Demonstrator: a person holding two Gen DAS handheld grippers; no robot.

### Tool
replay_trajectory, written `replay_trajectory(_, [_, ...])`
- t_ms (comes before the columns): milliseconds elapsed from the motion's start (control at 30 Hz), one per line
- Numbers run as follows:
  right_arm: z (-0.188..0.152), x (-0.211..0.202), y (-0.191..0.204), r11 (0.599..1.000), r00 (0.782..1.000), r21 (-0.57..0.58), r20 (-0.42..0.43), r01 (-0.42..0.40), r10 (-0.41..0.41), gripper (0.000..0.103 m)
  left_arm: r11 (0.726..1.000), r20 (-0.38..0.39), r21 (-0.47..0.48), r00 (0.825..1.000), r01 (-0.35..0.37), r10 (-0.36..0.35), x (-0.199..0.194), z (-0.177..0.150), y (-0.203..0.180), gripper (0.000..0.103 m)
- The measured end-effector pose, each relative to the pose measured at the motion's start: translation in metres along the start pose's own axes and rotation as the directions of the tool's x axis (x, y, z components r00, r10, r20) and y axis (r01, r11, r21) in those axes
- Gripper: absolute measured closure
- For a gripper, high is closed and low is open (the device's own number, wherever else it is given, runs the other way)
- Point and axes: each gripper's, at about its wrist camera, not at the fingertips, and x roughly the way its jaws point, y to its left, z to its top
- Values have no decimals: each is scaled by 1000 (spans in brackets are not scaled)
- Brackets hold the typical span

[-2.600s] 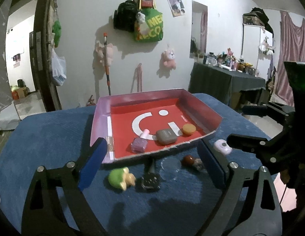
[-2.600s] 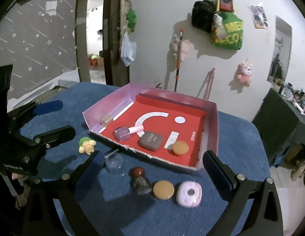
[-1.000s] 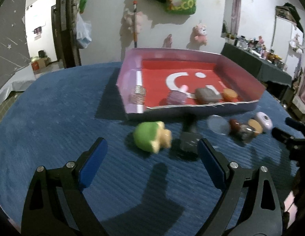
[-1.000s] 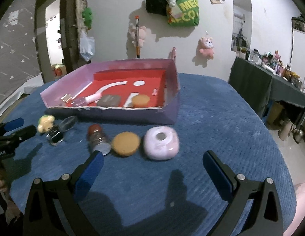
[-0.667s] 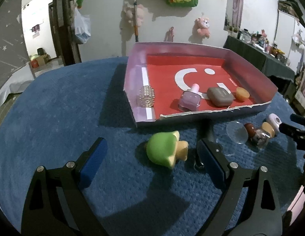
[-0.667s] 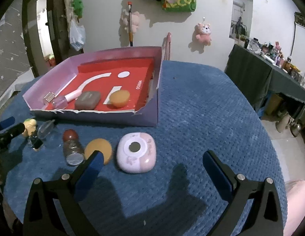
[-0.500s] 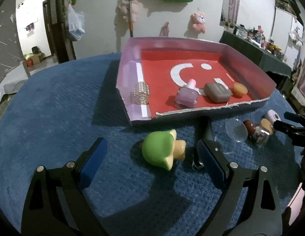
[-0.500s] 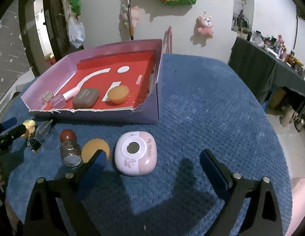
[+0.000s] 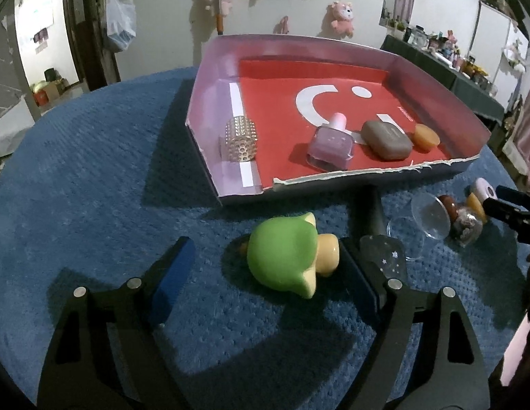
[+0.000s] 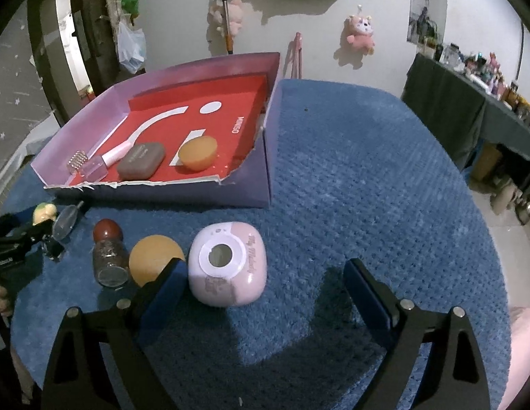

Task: Organize rigid objects
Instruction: 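Grasp the green toy figure with the left gripper while the right grasps the pink-white round compact, then lift and carry the green toy and pink compact over the box with both grippers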

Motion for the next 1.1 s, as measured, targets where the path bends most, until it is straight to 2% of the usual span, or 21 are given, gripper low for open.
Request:
replay_trajectory(100, [1,1,1,1000,1000,-1,1,-8,8,11,1000,-5,1,1000,16,-16,1,1,-1,28])
replay_trajectory(167, [1,1,3,1000,1000,-9,0,-20,20,21,1000,-6,3,1000,25,-25,2,2,-2,34])
replay_trajectory(233, [2,4,3,998,998,13,-17,-63,64,24,999,-7,4,999,42,-42,2,2,-4,43])
replay_trajectory(300, [1,5,6,999,999,-4,-13,-49,49,27,999,-5,12,999,52,-52,2,2,-6,51])
replay_trajectory(333, [1,6,8,999,999,-12,-12,-46,45,30,999,-3,15,999,49,-49,2,2,-7,51])
replay_trajectory(367, [1,6,10,999,999,-19,-8,-46,46,40,999,-2,16,999,50,-50,2,2,-7,51])
replay_trajectory(433, [0,4,14,996,997,-29,-2,-80,80,51,999,-2,16,999,51,-51,1,1,-7,51])
replay_trajectory(533, [-1,1,18,997,997,-36,10,-73,74,52,999,1,34,1000,31,-32,-4,-1,-10,51])
replay_trajectory(733, [1,-23,21,991,989,-10,67,-132,133,52,997,60,48,997,55,-57,-30,-2,-18,51])
replay_trajectory(933, [0,-55,48,980,974,-70,121,-184,191,52,996,155,64,985,67,-76,-66,-7,-30,51])
replay_trajectory(1100, [-9,-63,71,969,965,-117,121,-219,233,52,991,177,99,979,86,-103,-78,-18,-46,51])
